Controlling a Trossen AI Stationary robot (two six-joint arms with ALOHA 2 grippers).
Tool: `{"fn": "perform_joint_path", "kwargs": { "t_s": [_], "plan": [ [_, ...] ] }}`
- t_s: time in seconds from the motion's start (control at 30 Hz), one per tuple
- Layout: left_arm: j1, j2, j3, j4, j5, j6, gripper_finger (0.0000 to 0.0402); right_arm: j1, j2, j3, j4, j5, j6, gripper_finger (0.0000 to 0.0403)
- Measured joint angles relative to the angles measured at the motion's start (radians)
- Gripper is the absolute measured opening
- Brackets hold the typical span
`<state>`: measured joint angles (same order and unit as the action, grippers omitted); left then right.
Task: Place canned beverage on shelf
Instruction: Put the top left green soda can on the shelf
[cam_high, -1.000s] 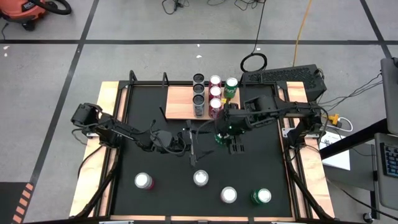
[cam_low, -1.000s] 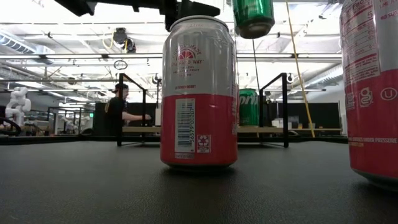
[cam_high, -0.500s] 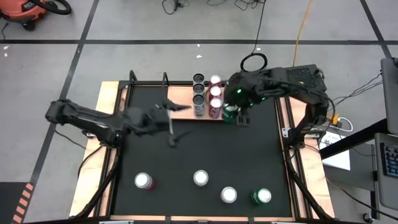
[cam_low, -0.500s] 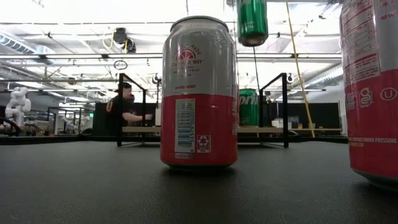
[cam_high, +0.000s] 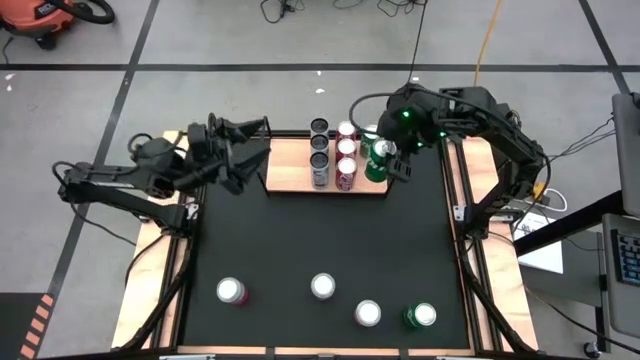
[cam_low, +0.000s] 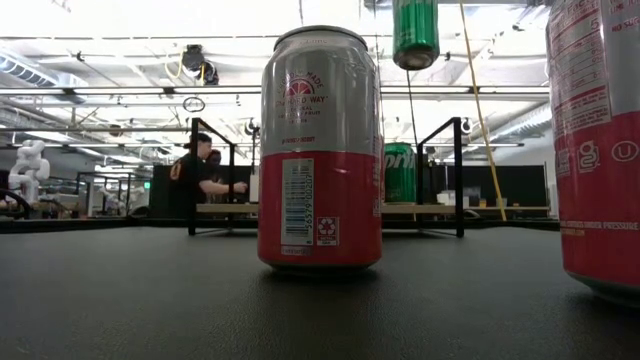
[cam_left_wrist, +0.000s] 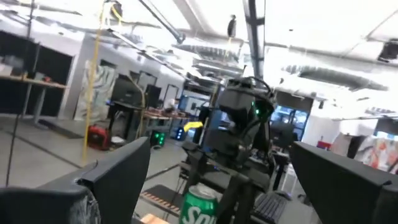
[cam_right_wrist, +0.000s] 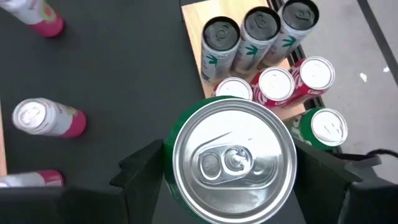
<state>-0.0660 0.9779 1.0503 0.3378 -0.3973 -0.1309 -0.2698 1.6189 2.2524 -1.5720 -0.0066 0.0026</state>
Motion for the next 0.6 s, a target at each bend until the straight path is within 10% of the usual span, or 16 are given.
{"fn": "perform_joint_path", "kwargs": {
  "t_s": [0.6],
  "plan": [
    [-0.035,0.011,0.081,-0.179,-0.059,-0.151,0.0387,-0.115,0.121,0.000,0.001,0.005,-0.283,0.0271]
  ]
}}
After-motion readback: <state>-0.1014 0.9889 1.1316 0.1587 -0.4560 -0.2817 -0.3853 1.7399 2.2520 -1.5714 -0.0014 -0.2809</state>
